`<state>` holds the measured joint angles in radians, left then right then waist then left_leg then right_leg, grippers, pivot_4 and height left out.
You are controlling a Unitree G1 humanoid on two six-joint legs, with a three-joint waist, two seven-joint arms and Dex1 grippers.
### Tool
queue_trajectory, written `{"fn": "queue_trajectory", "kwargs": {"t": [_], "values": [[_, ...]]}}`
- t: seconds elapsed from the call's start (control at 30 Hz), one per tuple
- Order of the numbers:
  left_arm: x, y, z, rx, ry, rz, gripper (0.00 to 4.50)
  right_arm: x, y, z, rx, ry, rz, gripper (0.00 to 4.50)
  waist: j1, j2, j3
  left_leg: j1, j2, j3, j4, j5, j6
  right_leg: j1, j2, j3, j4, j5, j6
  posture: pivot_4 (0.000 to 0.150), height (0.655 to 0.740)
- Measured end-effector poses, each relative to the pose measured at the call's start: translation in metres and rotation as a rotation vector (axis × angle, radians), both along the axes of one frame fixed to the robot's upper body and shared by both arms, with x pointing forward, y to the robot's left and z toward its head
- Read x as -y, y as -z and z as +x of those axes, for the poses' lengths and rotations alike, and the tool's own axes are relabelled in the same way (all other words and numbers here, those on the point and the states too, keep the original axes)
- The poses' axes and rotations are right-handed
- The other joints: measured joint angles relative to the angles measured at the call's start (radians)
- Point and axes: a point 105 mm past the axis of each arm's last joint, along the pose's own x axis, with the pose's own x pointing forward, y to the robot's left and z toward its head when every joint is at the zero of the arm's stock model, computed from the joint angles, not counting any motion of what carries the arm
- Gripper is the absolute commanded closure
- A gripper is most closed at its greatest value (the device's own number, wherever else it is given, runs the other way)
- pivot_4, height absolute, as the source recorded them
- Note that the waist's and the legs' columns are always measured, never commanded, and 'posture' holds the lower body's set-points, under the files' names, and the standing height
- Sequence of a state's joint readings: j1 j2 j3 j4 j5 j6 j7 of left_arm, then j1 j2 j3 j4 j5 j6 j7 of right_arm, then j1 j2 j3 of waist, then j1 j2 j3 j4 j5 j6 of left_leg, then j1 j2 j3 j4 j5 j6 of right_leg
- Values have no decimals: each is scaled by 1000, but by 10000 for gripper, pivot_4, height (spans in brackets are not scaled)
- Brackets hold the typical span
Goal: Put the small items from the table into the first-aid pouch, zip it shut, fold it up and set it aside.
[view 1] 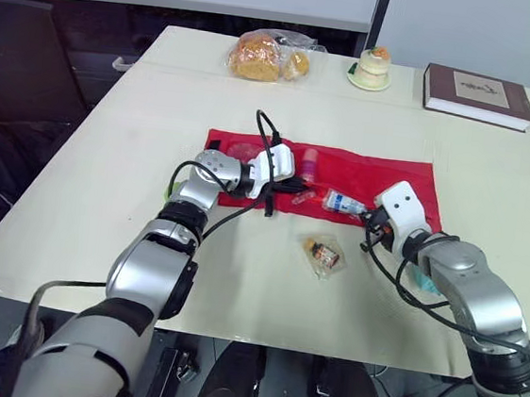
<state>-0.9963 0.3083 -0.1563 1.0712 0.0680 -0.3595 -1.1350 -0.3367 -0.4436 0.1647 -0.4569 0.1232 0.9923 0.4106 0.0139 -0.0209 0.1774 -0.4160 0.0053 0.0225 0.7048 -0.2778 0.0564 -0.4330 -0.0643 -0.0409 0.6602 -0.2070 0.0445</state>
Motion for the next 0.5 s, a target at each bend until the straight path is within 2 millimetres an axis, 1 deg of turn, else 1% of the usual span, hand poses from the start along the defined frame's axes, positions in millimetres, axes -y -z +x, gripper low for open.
{"fn": "queue_trajectory", "kwargs": {"t": [0.17,0.23,0.3,0.43,0.5], "values": [[13,0,-1,-15,5,-35,45000,-4,4,0,-15,34,18,44661,0,0,0,0,0,0,0,0,0,0,0,0,0,0,0,1500,7289],[19,-2,-2,-8,17,-45,45000,-9,5,2,-21,64,39,44661,-1,0,0,0,0,0,0,0,0,0,0,0,0,0,0,1500,7289],[22,-4,-2,-1,25,-49,45000,-9,5,3,-18,91,43,44661,0,0,0,0,0,0,0,0,0,0,0,0,0,0,0,1500,7289],[24,-5,-3,3,31,-50,45000,2,3,10,-4,206,61,44661,0,0,0,0,0,0,0,0,0,0,0,0,0,0,0,1500,7289],[24,-5,-3,2,31,-50,45000,3,4,12,-8,246,86,44661,-1,0,0,0,0,0,0,0,0,0,0,0,0,0,0,1500,7289]]}}
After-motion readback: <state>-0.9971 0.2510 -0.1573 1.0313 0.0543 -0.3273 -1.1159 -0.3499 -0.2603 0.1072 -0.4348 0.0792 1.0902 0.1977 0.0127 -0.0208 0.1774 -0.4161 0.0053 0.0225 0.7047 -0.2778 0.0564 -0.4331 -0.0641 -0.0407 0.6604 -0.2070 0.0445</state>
